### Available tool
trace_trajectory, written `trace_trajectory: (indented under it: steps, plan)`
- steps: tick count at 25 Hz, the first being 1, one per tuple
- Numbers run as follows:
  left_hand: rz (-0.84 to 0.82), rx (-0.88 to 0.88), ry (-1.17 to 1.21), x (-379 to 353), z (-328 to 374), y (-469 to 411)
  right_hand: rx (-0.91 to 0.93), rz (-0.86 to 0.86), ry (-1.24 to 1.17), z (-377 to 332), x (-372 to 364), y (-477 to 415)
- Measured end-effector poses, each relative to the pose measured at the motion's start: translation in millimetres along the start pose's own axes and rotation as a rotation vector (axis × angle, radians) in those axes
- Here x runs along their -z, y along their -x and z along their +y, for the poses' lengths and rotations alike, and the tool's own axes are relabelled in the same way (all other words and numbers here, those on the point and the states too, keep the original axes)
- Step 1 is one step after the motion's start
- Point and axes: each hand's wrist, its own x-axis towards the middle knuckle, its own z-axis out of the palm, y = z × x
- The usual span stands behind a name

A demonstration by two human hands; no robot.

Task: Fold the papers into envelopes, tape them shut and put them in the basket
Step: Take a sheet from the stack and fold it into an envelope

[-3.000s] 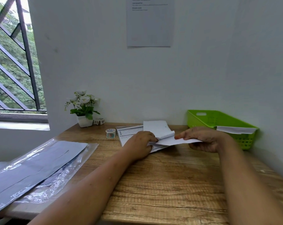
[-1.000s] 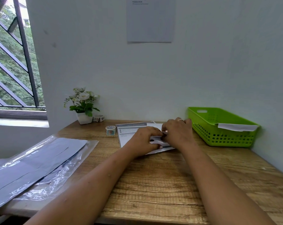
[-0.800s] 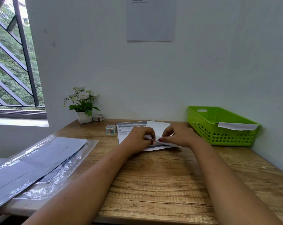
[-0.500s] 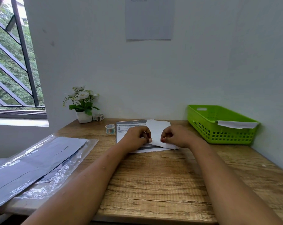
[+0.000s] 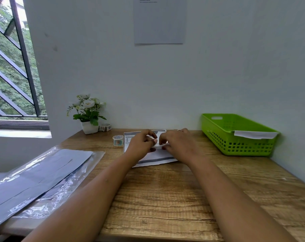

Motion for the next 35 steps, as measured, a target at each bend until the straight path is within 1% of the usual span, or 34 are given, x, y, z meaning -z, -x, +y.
trace_trajectory:
  steps: [2,4,6,9,11,13,16,21,24,26,28,31,33,35]
  plan:
    - [0.017,-0.133,-0.149,-1,0,0,0.005,0.072,0.050,-1,0,0]
    - [0.025,-0.306,-0.381,-2,1,0,-0.020,0.129,0.111,-1,0,-1]
    - [0.041,-0.442,-0.575,-2,2,1,-0.054,0.196,0.201,0,0,-2]
    - [0.192,-0.516,-0.740,0,4,0,-0.069,0.334,0.272,2,-2,-3]
    - [0.255,-0.522,-0.756,-1,6,1,-0.041,0.402,0.301,0,-2,-3]
    - [0.260,-0.511,-0.751,-2,8,2,-0.020,0.425,0.329,-2,1,-3]
    - [0.243,-0.494,-0.715,-2,12,4,-0.035,0.413,0.336,5,9,-1]
    - [0.199,-0.442,-0.578,8,15,3,-0.187,0.458,0.257,33,17,7]
    - [0.268,-0.425,-0.534,20,13,1,-0.301,0.481,0.160,55,21,12]
    - [0.290,-0.416,-0.517,25,13,1,-0.332,0.468,0.058,59,22,13]
    - [0.252,-0.437,-0.531,20,14,2,-0.265,0.429,0.029,45,23,10]
    - [0.221,-0.525,-0.570,8,17,4,-0.114,0.279,0.116,16,14,0]
    - [0.245,-0.595,-0.598,6,20,8,-0.085,0.306,0.174,8,10,-3]
    - [0.326,-0.702,-0.799,4,20,10,-0.084,0.350,0.231,7,10,-1]
